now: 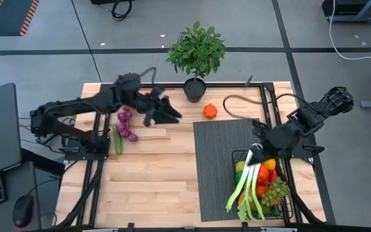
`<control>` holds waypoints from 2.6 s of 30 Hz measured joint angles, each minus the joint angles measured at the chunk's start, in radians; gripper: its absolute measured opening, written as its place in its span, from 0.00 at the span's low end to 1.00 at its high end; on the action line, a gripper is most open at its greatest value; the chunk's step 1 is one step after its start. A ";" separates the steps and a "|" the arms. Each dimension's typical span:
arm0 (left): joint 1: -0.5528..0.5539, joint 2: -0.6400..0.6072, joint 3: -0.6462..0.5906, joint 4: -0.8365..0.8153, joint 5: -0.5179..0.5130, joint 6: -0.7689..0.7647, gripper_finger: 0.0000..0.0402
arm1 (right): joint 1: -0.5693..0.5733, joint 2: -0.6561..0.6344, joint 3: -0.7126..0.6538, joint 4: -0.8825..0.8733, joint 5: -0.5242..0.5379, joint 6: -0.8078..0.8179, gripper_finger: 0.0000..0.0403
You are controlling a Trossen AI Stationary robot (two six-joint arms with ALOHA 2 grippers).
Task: Build produce basket
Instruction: Put the squash into the black wire basket
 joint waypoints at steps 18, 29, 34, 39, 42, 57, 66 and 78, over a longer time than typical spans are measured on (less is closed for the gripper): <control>0.064 -0.168 0.000 -0.667 -0.343 0.122 0.43 | -0.400 0.230 0.001 0.094 0.242 -0.521 0.83; 0.037 -0.172 0.000 -0.726 -0.446 -0.085 0.43 | -0.733 0.407 0.001 0.101 0.106 -0.936 0.83; -0.021 -0.172 0.000 -0.673 -0.488 -0.137 0.43 | -0.856 0.479 0.001 0.150 0.130 -1.037 0.84; -0.090 -0.171 0.000 -0.632 -0.599 -0.211 0.43 | -0.911 0.552 0.001 0.232 0.141 -1.047 0.84; -0.125 -0.171 0.000 -0.632 -0.635 -0.264 0.43 | -0.914 0.594 0.001 0.274 0.142 -1.090 0.84; -0.119 -0.170 0.000 -0.639 -0.648 -0.133 0.43 | -0.923 0.712 0.000 0.314 0.261 -1.016 0.84; -0.112 -0.170 0.000 -0.648 -0.618 0.034 0.43 | -0.951 0.739 0.000 0.327 0.291 -0.931 0.84; -0.091 -0.170 0.000 -0.646 -0.617 0.112 0.43 | -0.961 0.791 0.000 0.364 0.295 -0.907 0.84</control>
